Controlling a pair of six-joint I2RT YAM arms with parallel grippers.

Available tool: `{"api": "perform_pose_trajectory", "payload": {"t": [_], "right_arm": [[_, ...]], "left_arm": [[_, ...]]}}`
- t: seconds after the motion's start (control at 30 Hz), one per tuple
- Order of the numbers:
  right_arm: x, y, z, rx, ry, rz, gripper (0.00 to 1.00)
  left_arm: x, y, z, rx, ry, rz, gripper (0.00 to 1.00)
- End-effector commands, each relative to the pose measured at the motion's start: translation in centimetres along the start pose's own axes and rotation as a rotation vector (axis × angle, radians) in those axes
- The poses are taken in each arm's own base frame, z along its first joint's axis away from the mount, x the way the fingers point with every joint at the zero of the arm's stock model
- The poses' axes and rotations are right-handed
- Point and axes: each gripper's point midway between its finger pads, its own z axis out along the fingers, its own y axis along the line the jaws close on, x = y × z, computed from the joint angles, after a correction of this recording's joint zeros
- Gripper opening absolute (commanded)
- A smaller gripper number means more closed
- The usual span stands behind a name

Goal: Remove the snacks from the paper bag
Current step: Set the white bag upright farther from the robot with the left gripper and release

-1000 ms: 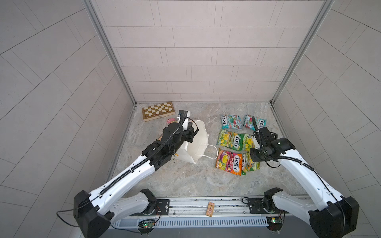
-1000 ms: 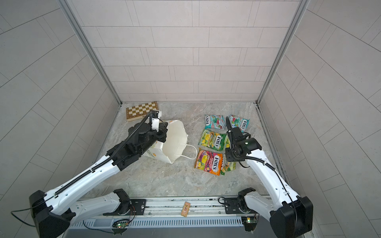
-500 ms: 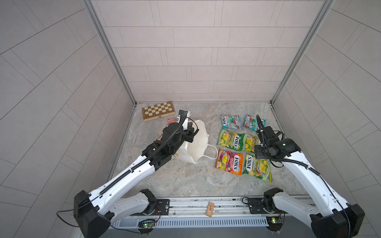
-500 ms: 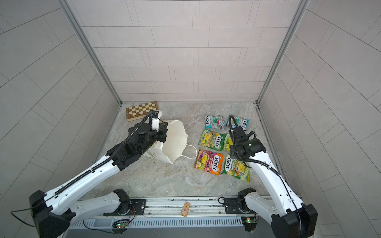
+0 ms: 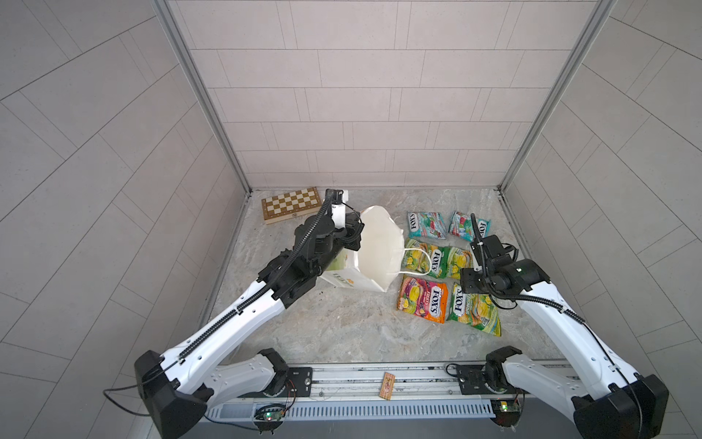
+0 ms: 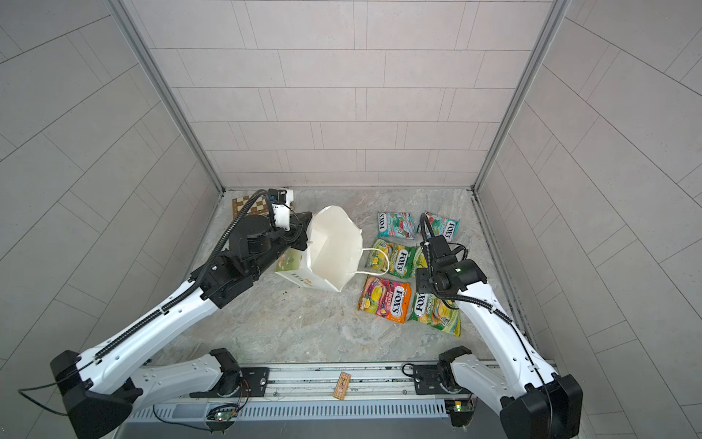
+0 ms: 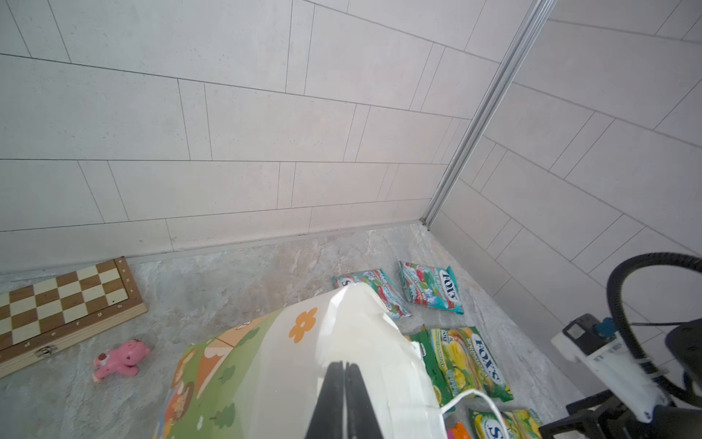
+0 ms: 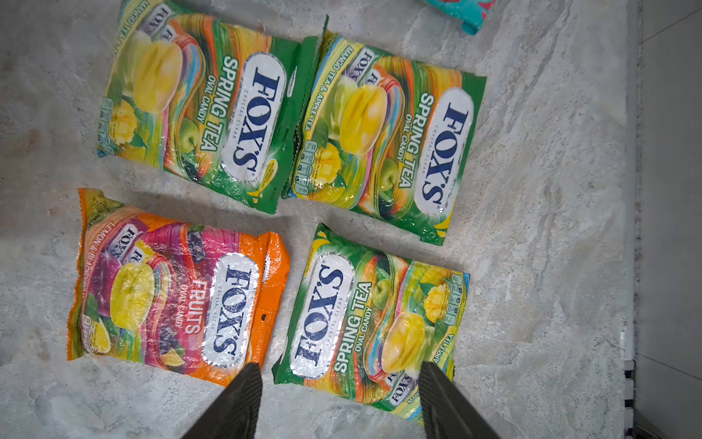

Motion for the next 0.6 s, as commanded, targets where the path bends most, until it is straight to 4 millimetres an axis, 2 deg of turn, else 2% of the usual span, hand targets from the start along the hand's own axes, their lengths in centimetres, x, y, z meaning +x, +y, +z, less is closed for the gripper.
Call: {"api": "perform_pose_trajectory", "payload": {"t": [0.0, 0.1, 0.37, 0.57], "right_arm": [[-0.4, -0.9, -0.4, 0.030, -0.035, 0.013, 0.67], [-0.5, -1.4, -0.5, 0.042, -0.045, 0.027, 0.67], [-0.6, -2.5, -1.4, 0.066, -0.078, 0.054, 0.67], [-0.4, -2.6, -1.5, 0.061, -0.079, 0.057, 0.67]], "left_arm": [[-2.4, -1.4, 0.3, 0.058, -0.056, -0.081, 0.00], [-2.8, -2.3, 1.1, 0.095, -0.063, -0.125, 0.00], [-2.0, -3.6, 3.2, 0.152, -0.031, -0.202, 0.00], [0.1, -3.6, 4.4, 0.181, -0.007, -0.244, 0.00]]}}
